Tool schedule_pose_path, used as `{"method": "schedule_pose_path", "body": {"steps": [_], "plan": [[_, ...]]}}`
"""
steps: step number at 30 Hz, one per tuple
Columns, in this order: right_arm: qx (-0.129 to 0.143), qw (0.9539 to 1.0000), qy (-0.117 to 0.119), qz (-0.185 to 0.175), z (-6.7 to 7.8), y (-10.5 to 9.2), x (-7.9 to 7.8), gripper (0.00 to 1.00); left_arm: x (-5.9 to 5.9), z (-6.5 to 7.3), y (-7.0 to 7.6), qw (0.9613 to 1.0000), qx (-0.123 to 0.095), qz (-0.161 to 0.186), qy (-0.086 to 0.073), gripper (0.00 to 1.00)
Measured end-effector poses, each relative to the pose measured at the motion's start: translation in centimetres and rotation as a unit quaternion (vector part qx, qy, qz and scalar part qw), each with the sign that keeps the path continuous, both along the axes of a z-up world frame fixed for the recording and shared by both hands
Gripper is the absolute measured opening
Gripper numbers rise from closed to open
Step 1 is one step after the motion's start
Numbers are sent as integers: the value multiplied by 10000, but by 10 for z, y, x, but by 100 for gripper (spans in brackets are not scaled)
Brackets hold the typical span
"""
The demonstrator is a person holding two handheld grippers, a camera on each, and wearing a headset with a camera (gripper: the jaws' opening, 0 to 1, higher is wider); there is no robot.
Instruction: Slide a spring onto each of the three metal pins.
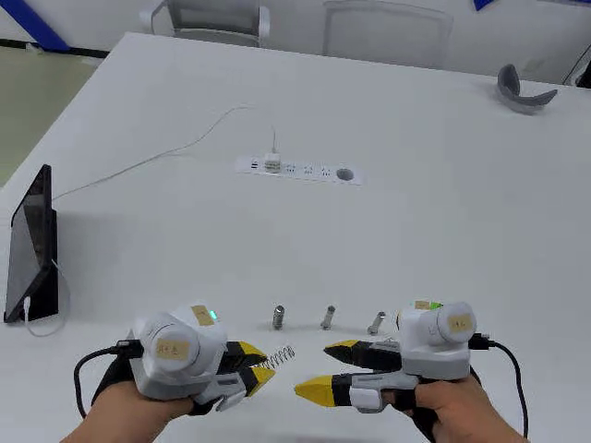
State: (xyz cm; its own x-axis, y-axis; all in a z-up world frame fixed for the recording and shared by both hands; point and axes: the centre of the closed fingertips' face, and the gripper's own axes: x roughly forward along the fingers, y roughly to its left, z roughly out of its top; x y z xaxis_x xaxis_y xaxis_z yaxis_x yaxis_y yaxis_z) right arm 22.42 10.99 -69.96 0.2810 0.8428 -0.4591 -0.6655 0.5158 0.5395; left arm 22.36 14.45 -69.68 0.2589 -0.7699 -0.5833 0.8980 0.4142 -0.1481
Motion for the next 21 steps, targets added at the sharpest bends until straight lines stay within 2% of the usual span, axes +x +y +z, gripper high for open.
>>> {"method": "schedule_pose_path", "body": {"steps": [7, 16, 18, 19, 21], "plan": [[284, 9992, 167, 226, 8, 23, 10, 53, -1, 9, 6, 9997, -51, -185, -171, 11], [493, 9966, 376, 544, 12, 43, 12, 43, 2, 14, 13, 9992, -129, -287, -247, 11], [567, 9958, 419, 587, 13, 47, 12, 40, 1, 14, 13, 9990, -157, -326, -249, 11], [669, 9946, 512, 608, 14, 50, 12, 38, 1, 14, 13, 9989, -154, -361, -263, 11], [784, 9930, 602, 649, 16, 52, 11, 32, 0, 13, 13, 9986, -139, -439, -278, 11]]}}
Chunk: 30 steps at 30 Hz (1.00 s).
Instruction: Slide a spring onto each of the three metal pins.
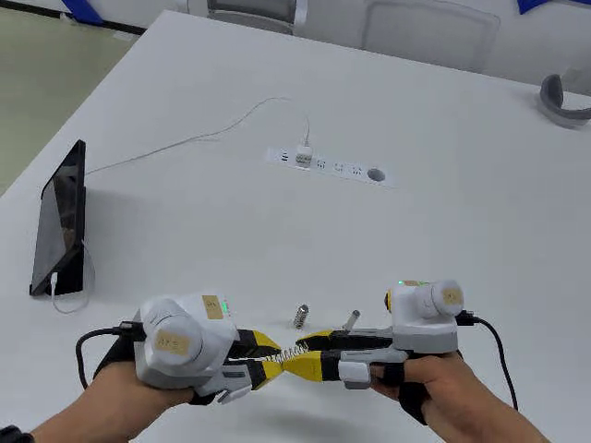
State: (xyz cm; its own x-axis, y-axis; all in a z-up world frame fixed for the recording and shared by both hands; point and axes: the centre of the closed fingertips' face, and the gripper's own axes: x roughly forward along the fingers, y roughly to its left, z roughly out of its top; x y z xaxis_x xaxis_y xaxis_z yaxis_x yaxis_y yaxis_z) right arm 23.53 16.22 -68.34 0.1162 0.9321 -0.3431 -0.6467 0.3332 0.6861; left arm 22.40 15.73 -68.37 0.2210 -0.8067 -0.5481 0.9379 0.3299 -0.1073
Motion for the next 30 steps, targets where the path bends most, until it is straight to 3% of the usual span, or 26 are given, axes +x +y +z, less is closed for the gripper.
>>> {"method": "schedule_pose_path", "body": {"steps": [4, 15, 30], "plan": [[65, 9999, 124, 8, 0, 3, 3, 27, -1, -2, -1, 9999, 22, -116, -35, 11], [139, 9994, 199, 226, 4, 9, -2, 14, 1, -1, 2, 9998, -10, -200, -62, 11], [55, 9989, 66, 470, 7, 8, -6, 13, 0, 2, 0, 9993, -3, -352, -126, 10]]}}
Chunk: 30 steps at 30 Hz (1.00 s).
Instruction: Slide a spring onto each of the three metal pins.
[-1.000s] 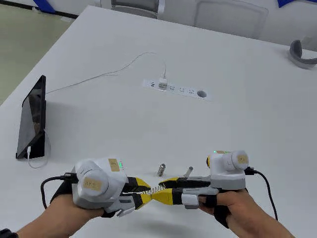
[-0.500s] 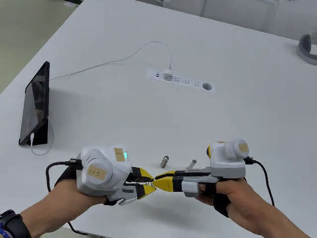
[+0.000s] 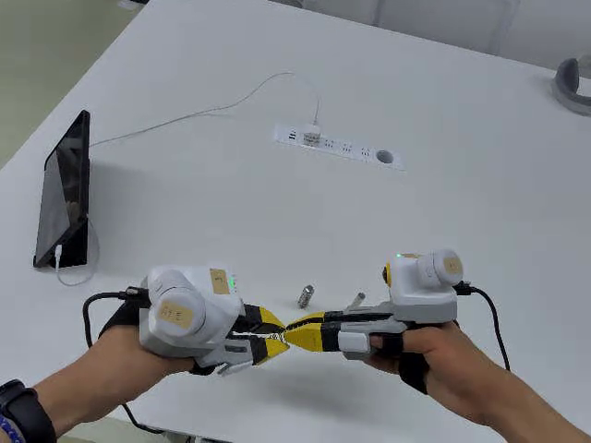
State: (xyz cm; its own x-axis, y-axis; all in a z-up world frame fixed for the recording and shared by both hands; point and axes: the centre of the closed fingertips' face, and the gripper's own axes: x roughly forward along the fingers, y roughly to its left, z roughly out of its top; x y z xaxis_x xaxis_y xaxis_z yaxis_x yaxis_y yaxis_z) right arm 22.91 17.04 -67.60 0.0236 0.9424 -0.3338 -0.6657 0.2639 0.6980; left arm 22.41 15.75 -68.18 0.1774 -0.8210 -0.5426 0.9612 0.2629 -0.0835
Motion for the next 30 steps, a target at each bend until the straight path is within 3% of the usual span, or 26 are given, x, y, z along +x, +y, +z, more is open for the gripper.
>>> {"method": "schedule_pose_path", "body": {"steps": [5, 8, 13, 17, 20, 23, 25, 28, 29, 30], "plan": [[-145, 9995, -172, 230, 0, -2, -6, 13, -3, -1, -2, 10000, 6, -94, 1, 10], [-335, 9972, -446, 496, -3, -5, -8, 13, -5, 0, -3, 9999, -21, -168, 21, 10], [-705, 9896, -822, 942, -3, -6, -15, 13, -8, -1, -5, 9994, -30, -331, 74, 10], [-980, 9800, -1200, 1248, -2, -6, -16, 12, -8, -3, -8, 9990, -135, -399, 136, 10], [-1294, 9687, -1469, 1524, -1, -11, -16, 12, -7, -2, -13, 9982, -407, -353, 254, 10], [-1524, 9579, -1617, 1820, -1, -15, -18, 12, -9, -2, -18, 9975, -526, -365, 303, 10], [-1724, 9472, -1723, 2084, -2, -19, -21, 12, -12, -2, -24, 9970, -584, -410, 315, 10], [-1995, 9262, -1968, 2522, -1, -25, -26, 12, -17, -2, -33, 9959, -649, -525, 355, 10], [-2061, 9224, -1980, 2598, -2, -27, -27, 12, -17, -2, -35, 9957, -653, -541, 367, 10], [-2134, 9151, -2023, 2759, -2, -30, -29, 12, -19, -2, -38, 9954, -656, -592, 382, 10]]}}
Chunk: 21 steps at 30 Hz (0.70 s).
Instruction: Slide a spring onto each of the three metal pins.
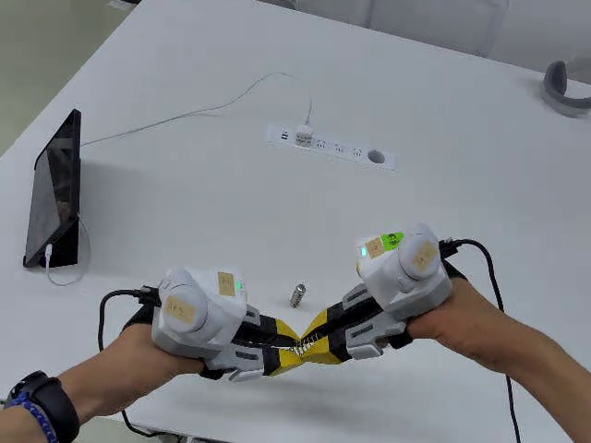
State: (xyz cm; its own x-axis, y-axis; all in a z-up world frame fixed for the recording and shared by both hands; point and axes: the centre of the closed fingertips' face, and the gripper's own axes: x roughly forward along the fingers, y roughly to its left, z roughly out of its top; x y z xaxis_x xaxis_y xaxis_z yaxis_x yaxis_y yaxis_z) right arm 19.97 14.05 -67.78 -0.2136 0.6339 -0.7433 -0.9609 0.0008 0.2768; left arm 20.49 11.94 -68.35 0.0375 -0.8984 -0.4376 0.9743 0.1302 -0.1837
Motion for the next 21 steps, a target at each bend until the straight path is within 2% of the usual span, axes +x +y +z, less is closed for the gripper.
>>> {"method": "schedule_pose_path", "body": {"steps": [4, 13, 17, 21], "plan": [[-123, 9998, -76, 119, 0, -4, -1, 12, -1, 1, -4, 10000, -25, -37, 17, 10], [-118, 9998, -149, -67, 0, -6, 5, 12, 3, 1, -4, 9998, -45, 155, 91, 11], [-154, 9995, -203, -184, -1, -11, 11, 12, 8, 0, 0, 9994, -33, 331, 94, 16], [-147, 9990, -228, -347, 1, -19, 17, 12, 10, -4, 9, 9984, -15, 536, 185, 21]]}}
